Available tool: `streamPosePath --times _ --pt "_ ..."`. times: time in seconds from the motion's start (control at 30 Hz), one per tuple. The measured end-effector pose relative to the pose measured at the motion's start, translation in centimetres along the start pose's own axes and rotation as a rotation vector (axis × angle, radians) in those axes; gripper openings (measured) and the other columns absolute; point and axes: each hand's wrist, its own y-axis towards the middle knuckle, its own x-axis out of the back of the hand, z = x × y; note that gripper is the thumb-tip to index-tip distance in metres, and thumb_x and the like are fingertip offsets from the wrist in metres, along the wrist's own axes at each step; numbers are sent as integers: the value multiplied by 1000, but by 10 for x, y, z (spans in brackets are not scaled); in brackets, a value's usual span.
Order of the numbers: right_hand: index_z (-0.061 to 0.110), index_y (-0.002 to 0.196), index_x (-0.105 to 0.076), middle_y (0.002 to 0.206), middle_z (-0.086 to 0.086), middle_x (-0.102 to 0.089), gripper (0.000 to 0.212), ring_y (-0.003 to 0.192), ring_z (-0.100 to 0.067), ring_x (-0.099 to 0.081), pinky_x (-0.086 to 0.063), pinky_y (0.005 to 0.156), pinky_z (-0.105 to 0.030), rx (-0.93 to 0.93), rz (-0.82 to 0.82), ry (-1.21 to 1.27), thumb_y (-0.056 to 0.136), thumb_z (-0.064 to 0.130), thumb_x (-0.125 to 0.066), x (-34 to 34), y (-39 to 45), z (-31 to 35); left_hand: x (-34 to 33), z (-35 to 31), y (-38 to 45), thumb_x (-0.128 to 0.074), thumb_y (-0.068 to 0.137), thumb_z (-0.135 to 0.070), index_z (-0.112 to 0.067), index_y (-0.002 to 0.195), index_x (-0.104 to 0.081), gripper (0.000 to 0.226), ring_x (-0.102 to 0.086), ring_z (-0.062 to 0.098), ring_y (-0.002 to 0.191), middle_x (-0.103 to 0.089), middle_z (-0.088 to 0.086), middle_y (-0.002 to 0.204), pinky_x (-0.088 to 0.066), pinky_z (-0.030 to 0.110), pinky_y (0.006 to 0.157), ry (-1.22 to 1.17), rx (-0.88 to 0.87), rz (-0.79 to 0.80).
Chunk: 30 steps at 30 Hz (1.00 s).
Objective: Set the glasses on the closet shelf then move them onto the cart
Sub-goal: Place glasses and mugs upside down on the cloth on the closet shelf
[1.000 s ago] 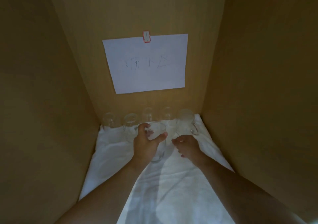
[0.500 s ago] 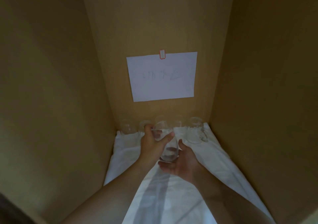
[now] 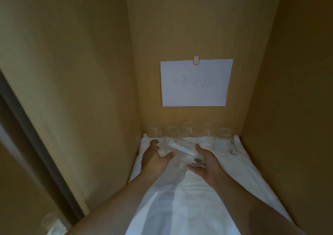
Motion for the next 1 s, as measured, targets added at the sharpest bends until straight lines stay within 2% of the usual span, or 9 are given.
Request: streamPosePath --times 0.07,0.17,0.27,0.33,0.43,0.6,0.7,0.8,1.0 --pt "14 131 -52 122 -10 -49 53 111 -30 -56 -60 84 -53 66 -20 -94 87 28 -79 -5 3 6 4 12 0 -74 83 -59 -26 143 -45 75 -56 22 125 -56 2 139 -50 33 96 121 10 17" --pt "23 122 -55 132 -4 -51 49 109 -26 -61 -62 79 -48 201 -30 -294 83 25 -84 -18 6 13 9 28 -4 -70 86 -57 -26 142 -50 67 -52 22 128 -57 2 139 -48 32 100 289 -31 43" --pt "31 117 -59 128 -1 -52 55 106 -19 -60 -58 90 -43 481 -90 -731 73 35 -91 -35 16 13 8 45 -12 -69 88 -55 -28 142 -52 63 -45 18 134 -51 -2 145 -40 29 109 351 -45 64" --pt "28 125 -60 123 0 -45 65 106 -18 -56 -50 95 -30 659 -34 -990 69 35 -92 -46 21 12 7 55 -18 -66 90 -55 -30 144 -49 62 -40 17 138 -45 -4 151 -34 29 113 402 -45 73" --pt "23 133 -61 124 -4 -46 73 110 -21 -55 -48 98 -30 813 74 -1163 68 32 -93 -59 31 10 5 67 -28 -61 92 -55 -32 148 -43 63 -33 17 143 -36 -4 157 -28 27 116 469 -53 79" --pt "30 142 -54 139 -7 -44 77 125 -30 -49 -46 106 -41 864 232 -1431 73 41 -88 -80 49 -5 3 86 -41 -55 95 -57 -33 150 -40 62 -31 16 145 -32 -4 159 -23 24 118 528 -62 76" --pt "26 142 -56 140 -12 -47 77 125 -36 -48 -43 105 -41 886 298 -1529 73 37 -89 -88 53 -16 3 92 -43 -53 96 -57 -33 151 -40 61 -31 16 145 -33 -3 158 -22 25 119 528 -48 67" --pt "23 140 -58 137 -14 -50 78 121 -38 -52 -47 101 -43 907 324 -1499 70 34 -91 -92 62 -28 1 94 -42 -53 96 -57 -32 150 -41 61 -30 15 145 -35 -4 157 -21 24 119 513 -50 47" --pt "31 151 -41 153 -6 -34 76 135 -32 -36 -37 110 -37 870 350 -1711 85 40 -77 -117 69 -30 -2 93 -34 -58 95 -55 -31 148 -45 59 -33 14 144 -41 -5 154 -21 24 118 471 -44 4"
